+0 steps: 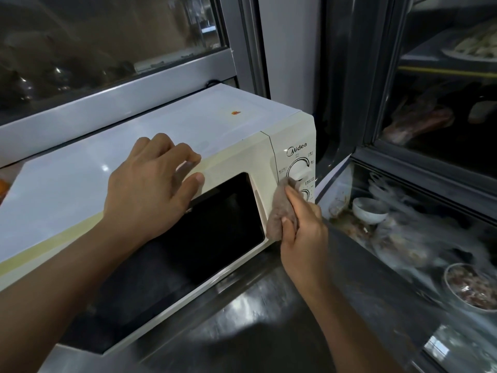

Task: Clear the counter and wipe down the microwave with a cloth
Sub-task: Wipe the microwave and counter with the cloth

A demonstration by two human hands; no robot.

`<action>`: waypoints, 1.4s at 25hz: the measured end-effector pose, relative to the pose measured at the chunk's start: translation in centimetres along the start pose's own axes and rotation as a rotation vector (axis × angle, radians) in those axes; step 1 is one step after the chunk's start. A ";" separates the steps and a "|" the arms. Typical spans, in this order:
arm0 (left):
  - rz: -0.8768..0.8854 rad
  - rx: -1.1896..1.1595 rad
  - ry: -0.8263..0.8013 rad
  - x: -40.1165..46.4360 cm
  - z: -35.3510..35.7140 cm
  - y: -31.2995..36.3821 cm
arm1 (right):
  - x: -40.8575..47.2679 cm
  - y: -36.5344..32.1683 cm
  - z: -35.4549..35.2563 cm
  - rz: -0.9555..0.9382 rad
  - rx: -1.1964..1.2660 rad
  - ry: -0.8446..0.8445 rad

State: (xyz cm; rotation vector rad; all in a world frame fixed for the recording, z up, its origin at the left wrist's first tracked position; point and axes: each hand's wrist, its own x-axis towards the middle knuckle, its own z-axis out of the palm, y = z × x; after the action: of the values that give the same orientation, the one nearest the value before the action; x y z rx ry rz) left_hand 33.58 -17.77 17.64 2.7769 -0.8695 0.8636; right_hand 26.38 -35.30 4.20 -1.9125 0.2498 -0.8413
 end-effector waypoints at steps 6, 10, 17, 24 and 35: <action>-0.010 0.004 0.003 0.0 0.0 0.1 | 0.5 -0.7 0.3 0.021 0.036 0.066; 0.000 0.002 0.009 0.0 0.1 0.0 | 0.4 -0.6 1.2 -0.023 0.093 0.087; 0.007 -0.008 0.023 -0.1 0.1 0.0 | 0.1 0.4 1.4 0.137 0.015 0.145; 0.015 0.005 0.026 -0.1 0.3 -0.1 | 2.7 1.1 0.4 0.164 -0.020 0.219; 0.015 0.003 0.035 -0.1 0.4 -0.2 | 2.9 3.4 -3.1 0.128 0.106 0.399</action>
State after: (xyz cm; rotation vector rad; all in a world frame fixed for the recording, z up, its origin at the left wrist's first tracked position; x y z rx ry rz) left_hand 33.80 -17.61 17.28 2.7527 -0.8851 0.9142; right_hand 27.16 -40.62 3.44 -1.5999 0.5515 -1.1222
